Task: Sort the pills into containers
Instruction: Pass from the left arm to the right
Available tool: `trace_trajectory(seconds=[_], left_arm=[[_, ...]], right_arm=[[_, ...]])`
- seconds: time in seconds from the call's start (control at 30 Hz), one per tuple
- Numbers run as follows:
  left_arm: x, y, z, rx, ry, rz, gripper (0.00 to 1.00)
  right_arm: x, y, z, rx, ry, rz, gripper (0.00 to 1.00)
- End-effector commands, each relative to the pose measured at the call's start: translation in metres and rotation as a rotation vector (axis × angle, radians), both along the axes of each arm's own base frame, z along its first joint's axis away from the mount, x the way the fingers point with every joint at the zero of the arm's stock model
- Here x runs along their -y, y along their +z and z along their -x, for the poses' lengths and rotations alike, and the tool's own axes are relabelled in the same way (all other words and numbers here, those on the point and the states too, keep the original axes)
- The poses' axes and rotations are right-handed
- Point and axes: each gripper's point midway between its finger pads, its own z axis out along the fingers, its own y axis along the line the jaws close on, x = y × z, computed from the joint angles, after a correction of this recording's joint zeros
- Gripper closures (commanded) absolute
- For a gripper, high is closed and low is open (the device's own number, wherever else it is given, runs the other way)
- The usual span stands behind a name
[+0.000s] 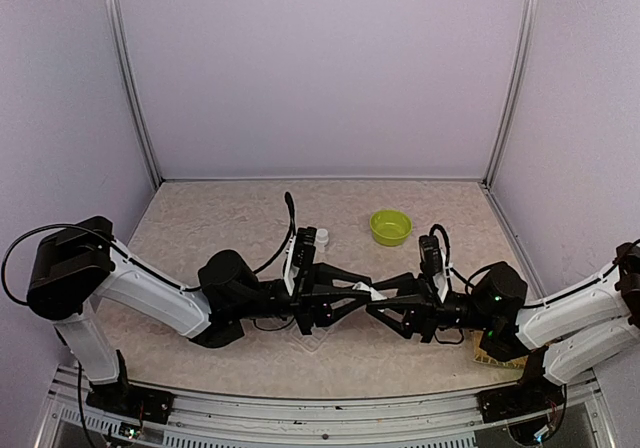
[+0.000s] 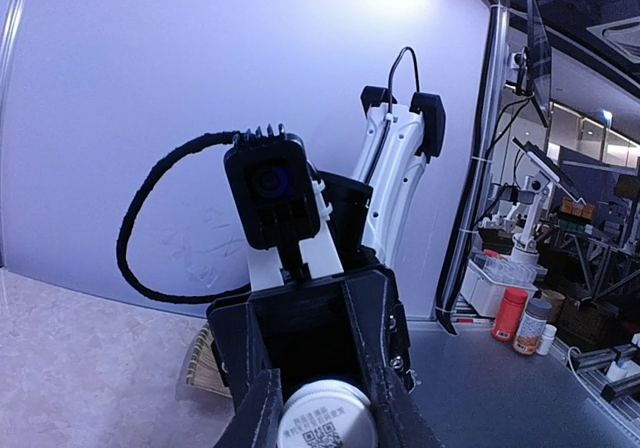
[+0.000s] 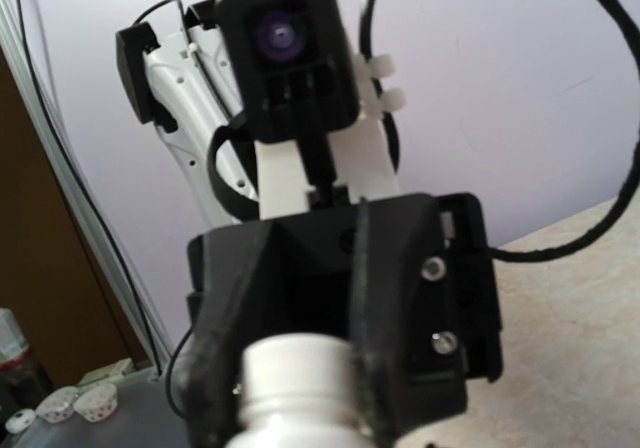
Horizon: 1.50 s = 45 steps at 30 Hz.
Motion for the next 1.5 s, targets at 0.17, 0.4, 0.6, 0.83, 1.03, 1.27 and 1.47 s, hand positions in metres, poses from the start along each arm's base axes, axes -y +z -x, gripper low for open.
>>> trace_trajectory(seconds=[0.17,0.4,0.6,0.83,1.03,1.27,1.47], left_arm=[[0.003,-0.002,-0.001,-0.014,0.01,0.001,0.75],[0.003,-0.004,0.0,-0.019,0.002,-0.013,0.46],[-0.007,-0.001,-0.002,-0.017,0.021,-0.011,0.16],[-0.021,-0.001,-0.001,0.0,0.013,-0.003,0.01],[-0.025,0.002,0.007,0.04,-0.063,0.028,0.01],[-0.021,0.003,0.012,0.053,-0.134,0.046,0.01],[-0.021,-0.001,0.011,0.048,-0.128,0.044,0.08]], right_arm=[[-0.001,0.006,-0.001,0.014,-0.015,-0.016,0.63],[0.005,0.008,-0.007,0.015,-0.068,-0.018,0.68],[0.007,0.007,-0.009,0.017,-0.091,-0.003,0.69],[0.003,0.004,-0.008,0.017,-0.074,0.014,0.69],[-0.012,0.0,0.002,0.021,0.013,0.035,0.7],[-0.02,-0.001,0.004,0.025,0.026,0.047,0.71],[-0.021,-0.006,-0.006,0.0,-0.023,0.067,0.71]])
